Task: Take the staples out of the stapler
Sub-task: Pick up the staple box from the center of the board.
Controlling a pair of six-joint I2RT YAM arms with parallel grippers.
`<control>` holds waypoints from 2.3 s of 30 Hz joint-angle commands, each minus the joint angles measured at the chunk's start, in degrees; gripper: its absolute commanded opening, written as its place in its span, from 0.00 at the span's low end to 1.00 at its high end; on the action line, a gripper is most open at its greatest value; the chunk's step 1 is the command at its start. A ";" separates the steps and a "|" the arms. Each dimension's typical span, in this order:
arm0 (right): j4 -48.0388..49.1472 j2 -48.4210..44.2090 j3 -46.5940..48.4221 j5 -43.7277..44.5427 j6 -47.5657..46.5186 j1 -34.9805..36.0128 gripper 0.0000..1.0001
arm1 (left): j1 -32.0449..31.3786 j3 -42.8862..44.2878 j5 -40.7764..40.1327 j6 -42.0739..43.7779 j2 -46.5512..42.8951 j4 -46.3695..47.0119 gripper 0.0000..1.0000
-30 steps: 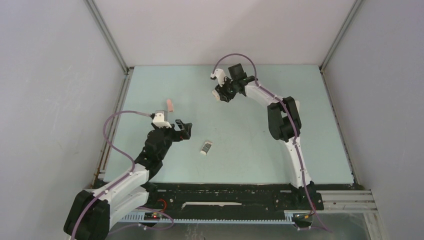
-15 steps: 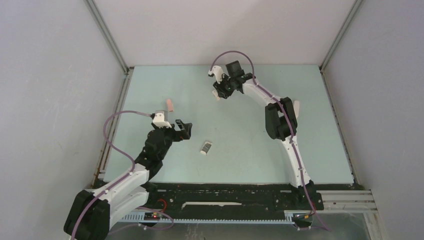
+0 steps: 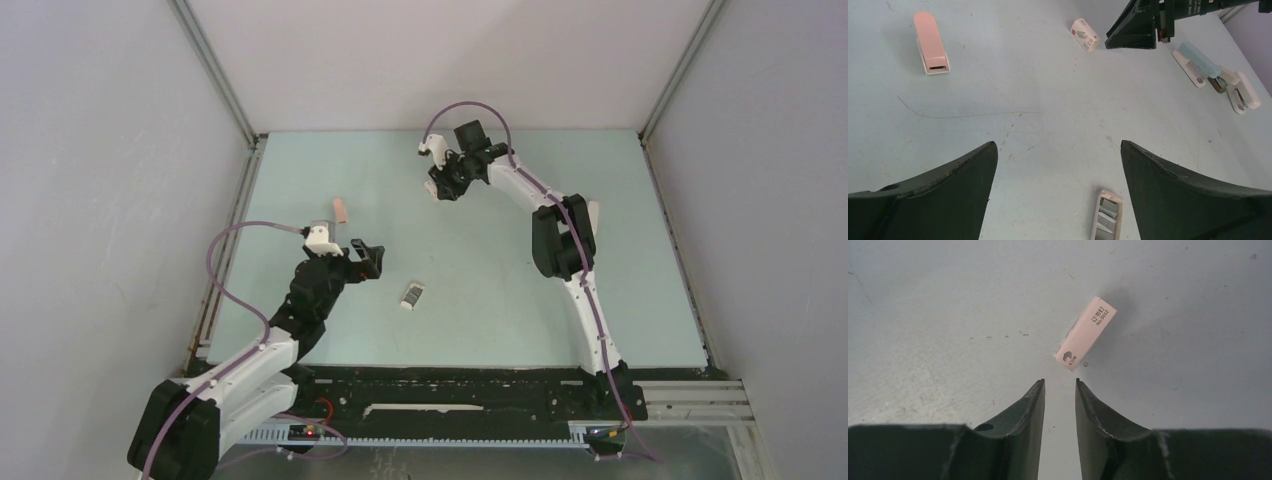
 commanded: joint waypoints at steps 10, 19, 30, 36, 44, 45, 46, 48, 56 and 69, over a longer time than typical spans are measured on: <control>-1.84 4.56 12.90 -7.45 23.33 -2.27 0.64 | 0.34 -0.82 -0.93 0.13 0.29 1.92 0.99; -3.03 7.82 17.14 -2.76 37.28 -3.05 0.61 | 0.38 -0.73 -0.94 0.13 0.47 1.75 0.99; -2.21 9.78 17.41 -4.87 43.41 -4.29 0.58 | 0.35 -0.56 -1.04 0.15 0.65 1.73 0.99; -2.86 10.47 18.46 -6.97 42.98 -4.71 0.54 | 0.38 -0.47 -1.05 0.18 0.82 1.67 0.99; -4.17 11.49 19.99 -9.33 40.31 -5.33 0.51 | 0.38 -0.30 -0.93 0.14 0.86 1.53 0.99; -4.17 11.51 19.89 -9.62 40.01 -5.43 0.51 | 0.36 -0.27 -0.96 0.13 0.91 1.56 0.99; -4.36 11.55 19.86 -10.28 39.73 -5.57 0.51 | 0.34 -0.24 -0.88 0.17 0.91 1.45 0.99; -4.47 11.59 19.85 -11.05 39.36 -5.96 0.50 | 0.39 0.22 -0.75 0.16 1.03 1.02 0.99; -4.30 11.36 20.12 -14.93 40.10 -6.94 0.51 | 0.47 8.21 6.25 -7.44 11.74 4.32 0.97; -1.55 8.38 16.69 -23.50 40.07 -9.08 0.54 | 8.26 31.74 25.62 -25.51 35.87 6.42 0.90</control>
